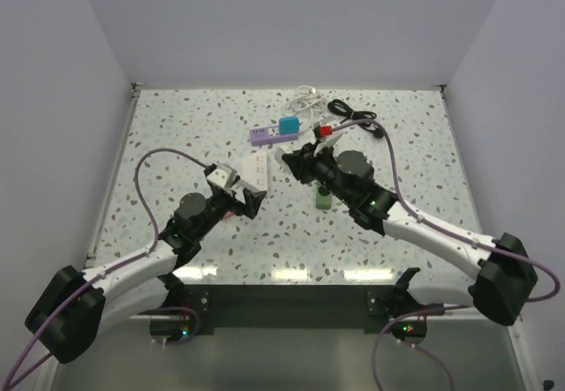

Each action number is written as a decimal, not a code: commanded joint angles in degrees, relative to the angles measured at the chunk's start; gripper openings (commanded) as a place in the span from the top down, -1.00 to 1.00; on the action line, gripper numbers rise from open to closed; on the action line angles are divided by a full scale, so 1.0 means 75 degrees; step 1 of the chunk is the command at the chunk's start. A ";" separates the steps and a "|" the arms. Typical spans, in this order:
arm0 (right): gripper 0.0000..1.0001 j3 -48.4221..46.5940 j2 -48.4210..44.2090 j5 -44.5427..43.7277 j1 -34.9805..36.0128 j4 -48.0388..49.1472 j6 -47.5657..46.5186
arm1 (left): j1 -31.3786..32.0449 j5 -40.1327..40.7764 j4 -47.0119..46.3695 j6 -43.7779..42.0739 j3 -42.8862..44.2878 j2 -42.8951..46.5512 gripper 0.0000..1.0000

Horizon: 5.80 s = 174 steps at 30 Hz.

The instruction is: Insert the plug

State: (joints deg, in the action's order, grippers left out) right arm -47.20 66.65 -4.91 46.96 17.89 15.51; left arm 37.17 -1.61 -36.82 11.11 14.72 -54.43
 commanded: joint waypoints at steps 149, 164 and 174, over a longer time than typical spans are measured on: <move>1.00 -0.3399 0.7918 -0.3787 0.0852 -0.0569 0.1495 | -0.3690 -0.2938 -0.2614 0.2081 0.2080 -0.6570 -0.20; 1.00 -0.3164 0.7671 -0.4326 0.0723 -0.0991 0.1565 | -0.3737 -0.2997 -0.2661 0.2139 0.2068 -0.6594 -0.13; 1.00 -0.3597 0.7789 -0.4139 0.0443 -0.1482 0.1425 | -0.3737 -0.3020 -0.2603 0.2139 0.2092 -0.6652 -0.10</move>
State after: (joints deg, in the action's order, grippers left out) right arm -76.16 120.95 -37.76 51.55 24.56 27.44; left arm 8.97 -23.57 -56.69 30.63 29.08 -103.72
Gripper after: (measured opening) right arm 0.221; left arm 0.588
